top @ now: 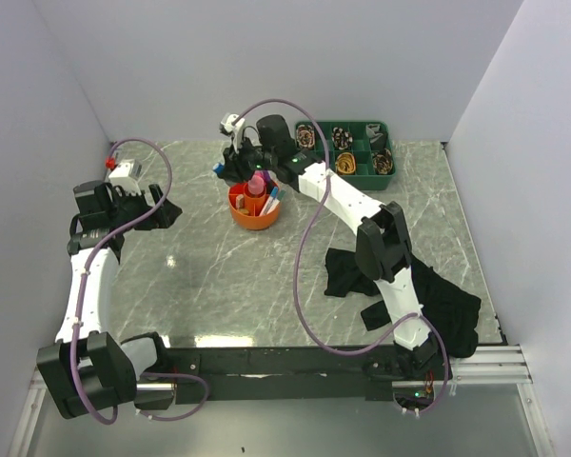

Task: Sort the stationery into containers
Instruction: Place the stationery in the storage box.

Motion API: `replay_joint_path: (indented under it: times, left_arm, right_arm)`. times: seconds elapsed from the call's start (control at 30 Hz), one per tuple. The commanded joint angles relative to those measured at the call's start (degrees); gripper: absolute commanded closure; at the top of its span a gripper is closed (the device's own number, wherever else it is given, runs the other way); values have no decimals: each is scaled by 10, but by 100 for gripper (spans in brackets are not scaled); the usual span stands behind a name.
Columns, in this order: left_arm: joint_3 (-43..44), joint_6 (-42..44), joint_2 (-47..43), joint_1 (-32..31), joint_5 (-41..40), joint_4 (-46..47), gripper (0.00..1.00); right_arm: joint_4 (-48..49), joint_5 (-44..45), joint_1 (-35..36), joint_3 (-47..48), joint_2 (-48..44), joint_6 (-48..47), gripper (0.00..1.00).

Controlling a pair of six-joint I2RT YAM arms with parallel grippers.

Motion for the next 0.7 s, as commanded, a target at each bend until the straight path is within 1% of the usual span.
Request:
replay_joint_path:
  times: [0.0, 0.3, 0.43, 0.53, 0.57, 0.63, 0.67]
  left_arm:
    - [8, 3, -3, 7, 4, 2, 14]
    - [12, 10, -7, 9, 4, -13, 14]
    - [7, 12, -10, 10, 7, -15, 14]
    - [6, 9, -12, 10, 9, -12, 14]
    - [6, 8, -12, 9, 10, -11, 14]
    - [6, 8, -13, 9, 10, -10, 14]
    - [6, 8, -14, 10, 10, -10, 14]
  right_arm:
    - [47, 54, -3, 16, 29, 14, 100]
    - [69, 121, -3, 23, 69, 24, 100]
    - [71, 137, -4, 10, 70, 22, 100]
    - [73, 147, -4, -2, 65, 25, 87]
    - [73, 149, -3, -4, 64, 25, 81]
    - [72, 154, -3, -8, 62, 22, 75]
    - [73, 161, -2, -10, 60, 21, 68]
